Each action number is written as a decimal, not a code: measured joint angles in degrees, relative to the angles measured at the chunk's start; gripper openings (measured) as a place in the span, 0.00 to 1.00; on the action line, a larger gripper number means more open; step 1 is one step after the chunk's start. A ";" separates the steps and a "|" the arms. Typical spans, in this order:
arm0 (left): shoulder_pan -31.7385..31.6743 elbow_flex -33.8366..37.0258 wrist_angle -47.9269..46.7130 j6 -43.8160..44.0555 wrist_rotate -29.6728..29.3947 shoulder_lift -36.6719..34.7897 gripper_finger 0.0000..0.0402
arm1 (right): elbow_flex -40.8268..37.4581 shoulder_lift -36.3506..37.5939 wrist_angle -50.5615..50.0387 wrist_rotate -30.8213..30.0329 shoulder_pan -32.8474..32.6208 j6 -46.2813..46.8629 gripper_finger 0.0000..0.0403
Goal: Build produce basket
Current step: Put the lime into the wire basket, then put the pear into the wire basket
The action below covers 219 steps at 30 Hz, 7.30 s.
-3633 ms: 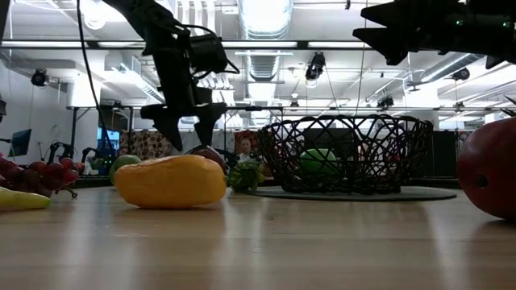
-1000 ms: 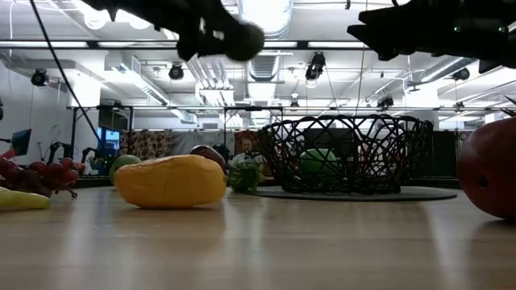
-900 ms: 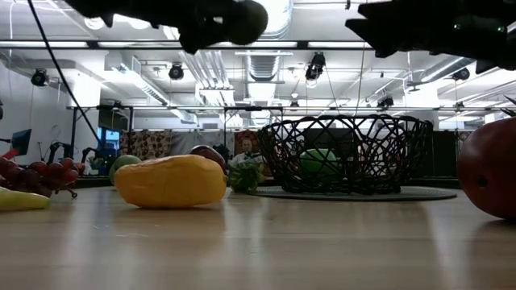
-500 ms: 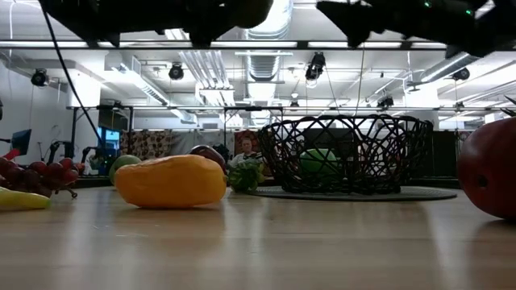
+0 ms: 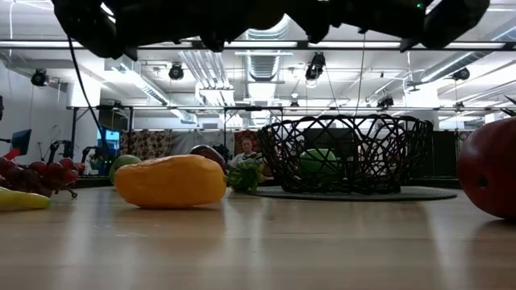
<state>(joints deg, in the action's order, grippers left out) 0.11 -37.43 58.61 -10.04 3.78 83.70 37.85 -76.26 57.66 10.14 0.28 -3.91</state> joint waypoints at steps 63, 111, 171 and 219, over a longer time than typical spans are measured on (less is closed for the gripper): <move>-0.53 1.21 -11.15 -1.27 -14.36 -6.21 0.99 | 4.46 14.90 -74.50 -48.61 6.32 33.73 0.60; 0.53 1.25 -23.13 20.26 -26.69 -8.09 0.99 | 4.93 4.61 -75.59 -48.66 15.23 37.88 0.81; -0.75 -11.89 -71.26 38.05 -28.38 -10.99 0.99 | -1.67 21.14 -47.09 -30.95 -1.41 -0.93 0.81; -11.70 -14.29 -100.71 13.71 -33.62 -12.37 0.99 | -4.55 22.68 -45.40 -30.68 -2.04 -1.09 0.81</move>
<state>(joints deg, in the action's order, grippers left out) -11.60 -51.72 -42.09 3.67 -29.84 71.33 33.30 -53.58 12.26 -20.53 -1.76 -4.99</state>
